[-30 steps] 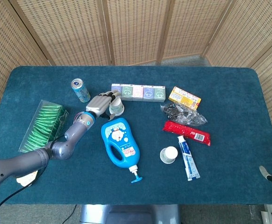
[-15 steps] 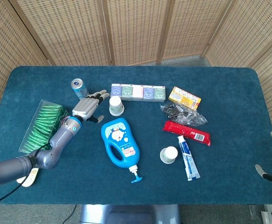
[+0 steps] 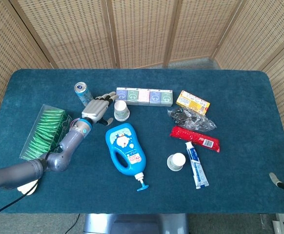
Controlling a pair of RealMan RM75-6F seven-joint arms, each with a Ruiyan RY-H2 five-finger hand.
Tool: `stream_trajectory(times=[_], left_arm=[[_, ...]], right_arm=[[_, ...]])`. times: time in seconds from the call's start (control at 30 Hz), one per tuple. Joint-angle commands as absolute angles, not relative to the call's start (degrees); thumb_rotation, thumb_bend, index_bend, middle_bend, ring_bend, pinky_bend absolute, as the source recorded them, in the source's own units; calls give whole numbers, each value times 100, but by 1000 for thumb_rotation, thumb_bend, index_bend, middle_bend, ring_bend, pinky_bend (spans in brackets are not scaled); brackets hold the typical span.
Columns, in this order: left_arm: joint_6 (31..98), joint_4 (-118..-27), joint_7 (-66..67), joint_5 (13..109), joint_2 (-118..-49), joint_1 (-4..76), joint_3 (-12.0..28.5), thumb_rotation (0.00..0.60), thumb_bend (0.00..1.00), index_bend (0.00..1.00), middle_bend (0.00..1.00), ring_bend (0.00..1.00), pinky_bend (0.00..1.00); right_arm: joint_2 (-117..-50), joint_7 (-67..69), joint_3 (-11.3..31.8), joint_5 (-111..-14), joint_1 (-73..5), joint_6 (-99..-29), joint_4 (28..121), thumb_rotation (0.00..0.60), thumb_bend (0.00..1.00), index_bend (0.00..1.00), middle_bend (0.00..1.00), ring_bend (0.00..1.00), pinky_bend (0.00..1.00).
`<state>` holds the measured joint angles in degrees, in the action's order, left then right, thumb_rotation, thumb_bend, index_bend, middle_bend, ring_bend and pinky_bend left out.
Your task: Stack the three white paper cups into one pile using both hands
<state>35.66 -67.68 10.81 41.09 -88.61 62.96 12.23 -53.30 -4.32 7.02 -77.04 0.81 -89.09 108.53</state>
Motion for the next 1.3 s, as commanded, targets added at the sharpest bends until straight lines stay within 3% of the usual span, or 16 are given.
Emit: stream_trajectory(times=[0.03,0.33,0.63,1.3], left_arm=[[3334,-6301,1129,3955,-9218,6513,1272,600,441,29,0,0,155],[3036,-5428,1120,3914,-9880,6803,1331,600,441,124,46,13,284],[3052,-5178,1092,4028,-10072,6832,1379,600,441,222,171,188,473],[3187,-5226,952,4268,-10059,6708,1536,600,441,317,272,320,588]], right_arm=[[-5320,-402,697,-7689,101,-8921,10840,600,228,0,22,0,132],[-5273,-312,683,-7674,202,-9024,10825,600,228,0,22,0,132],[-5258,-246,680,-7690,235,-9043,10802,600,227,0,21,0,132],[-5258,-307,678,-7718,241,-9042,10872,600,228,0,21,0,132]])
